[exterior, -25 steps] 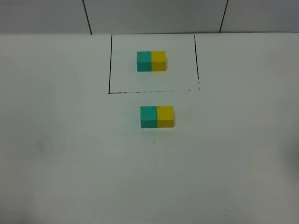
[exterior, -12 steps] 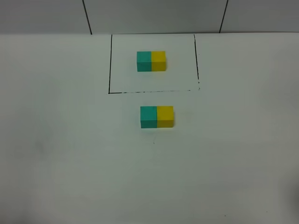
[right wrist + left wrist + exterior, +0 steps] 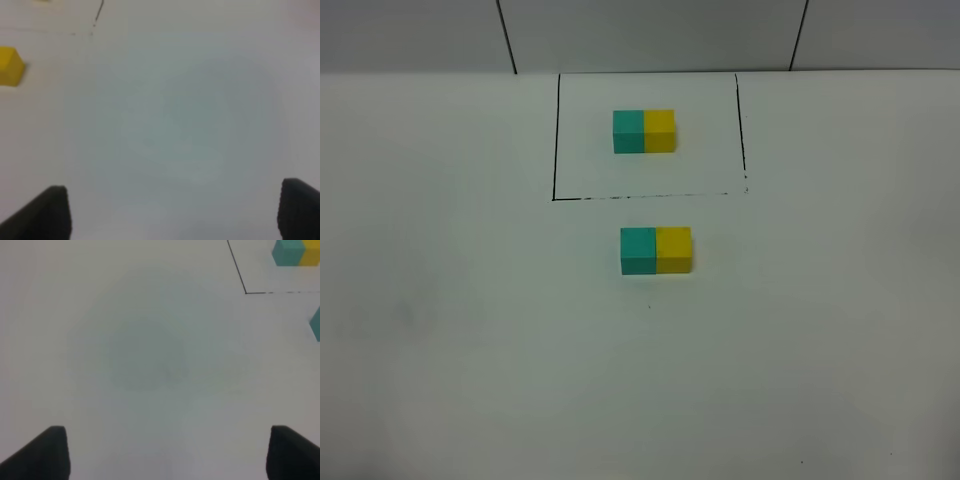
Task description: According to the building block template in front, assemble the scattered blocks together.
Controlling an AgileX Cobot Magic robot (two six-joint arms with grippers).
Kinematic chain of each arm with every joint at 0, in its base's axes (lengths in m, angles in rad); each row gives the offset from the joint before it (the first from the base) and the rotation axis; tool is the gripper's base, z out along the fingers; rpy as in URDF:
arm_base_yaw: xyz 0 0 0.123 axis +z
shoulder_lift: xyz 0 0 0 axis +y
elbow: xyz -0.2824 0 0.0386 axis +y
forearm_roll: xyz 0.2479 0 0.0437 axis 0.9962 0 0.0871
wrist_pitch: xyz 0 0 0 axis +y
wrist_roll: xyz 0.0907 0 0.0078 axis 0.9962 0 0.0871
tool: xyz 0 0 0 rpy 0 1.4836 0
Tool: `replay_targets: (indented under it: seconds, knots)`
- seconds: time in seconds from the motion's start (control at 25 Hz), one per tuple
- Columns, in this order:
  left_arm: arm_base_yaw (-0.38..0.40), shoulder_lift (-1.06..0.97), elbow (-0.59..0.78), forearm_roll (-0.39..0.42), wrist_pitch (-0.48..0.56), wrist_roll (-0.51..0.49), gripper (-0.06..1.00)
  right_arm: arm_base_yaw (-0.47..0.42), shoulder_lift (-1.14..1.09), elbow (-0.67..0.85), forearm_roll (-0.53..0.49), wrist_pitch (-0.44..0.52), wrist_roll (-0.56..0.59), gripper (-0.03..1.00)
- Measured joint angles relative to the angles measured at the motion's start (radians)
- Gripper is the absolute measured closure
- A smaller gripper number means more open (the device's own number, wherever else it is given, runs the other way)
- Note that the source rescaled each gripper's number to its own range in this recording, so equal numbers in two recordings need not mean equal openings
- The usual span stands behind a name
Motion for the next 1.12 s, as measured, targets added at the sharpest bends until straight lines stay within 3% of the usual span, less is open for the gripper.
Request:
replay_targets:
  seconds: [0.44,1.12]
  knots:
    - [0.000,0.000,0.000,0.000,0.000,0.000,0.23,0.001,-0.100,0.001,-0.003,0.021,0.020,0.23]
    - [0.000,0.000,0.000,0.000,0.000,0.000,0.23,0.015,-0.181,0.023,-0.121,0.097,0.133,0.23]
